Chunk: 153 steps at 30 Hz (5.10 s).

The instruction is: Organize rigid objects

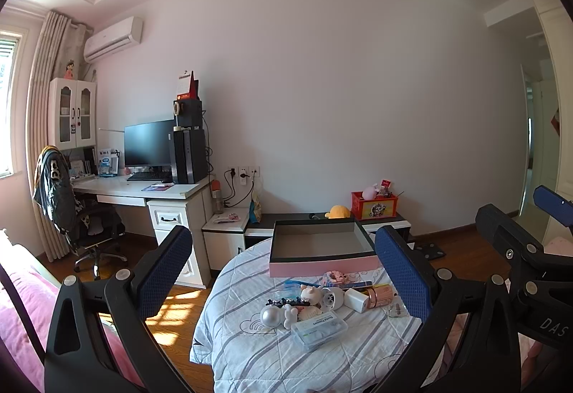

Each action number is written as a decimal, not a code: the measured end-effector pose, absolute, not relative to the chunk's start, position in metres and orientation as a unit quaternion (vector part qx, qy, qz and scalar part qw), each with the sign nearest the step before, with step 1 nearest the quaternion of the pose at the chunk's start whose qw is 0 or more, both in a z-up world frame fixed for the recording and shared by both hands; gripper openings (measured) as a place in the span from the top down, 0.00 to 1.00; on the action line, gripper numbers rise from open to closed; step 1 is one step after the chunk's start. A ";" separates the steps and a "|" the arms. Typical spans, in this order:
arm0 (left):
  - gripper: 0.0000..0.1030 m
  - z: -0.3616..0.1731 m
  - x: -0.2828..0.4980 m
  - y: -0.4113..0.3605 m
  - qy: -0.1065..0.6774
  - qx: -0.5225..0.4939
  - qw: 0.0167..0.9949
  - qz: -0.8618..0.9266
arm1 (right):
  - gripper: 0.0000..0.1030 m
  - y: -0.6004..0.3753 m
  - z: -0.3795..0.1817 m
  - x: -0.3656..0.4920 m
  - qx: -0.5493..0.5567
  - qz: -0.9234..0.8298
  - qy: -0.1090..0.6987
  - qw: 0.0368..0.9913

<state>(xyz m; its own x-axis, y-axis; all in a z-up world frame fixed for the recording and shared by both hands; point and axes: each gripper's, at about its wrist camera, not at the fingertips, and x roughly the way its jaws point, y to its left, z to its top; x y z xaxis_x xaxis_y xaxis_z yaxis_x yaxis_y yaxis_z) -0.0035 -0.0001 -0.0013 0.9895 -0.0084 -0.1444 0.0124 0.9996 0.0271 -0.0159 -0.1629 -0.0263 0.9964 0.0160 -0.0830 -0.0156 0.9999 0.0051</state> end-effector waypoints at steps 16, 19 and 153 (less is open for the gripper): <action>0.00 -0.002 -0.003 0.000 0.073 0.014 0.997 -0.005 | 0.00 -0.163 -0.026 -0.016 0.002 0.008 0.045 0.999; 0.00 -0.002 -0.003 0.000 0.073 0.014 0.997 -0.005 | 0.00 -0.163 -0.026 -0.016 0.002 0.007 0.045 0.999; 0.41 -0.196 0.235 -0.069 0.304 0.016 0.937 -0.169 | 0.50 -0.258 -0.213 0.236 0.065 0.105 0.282 0.951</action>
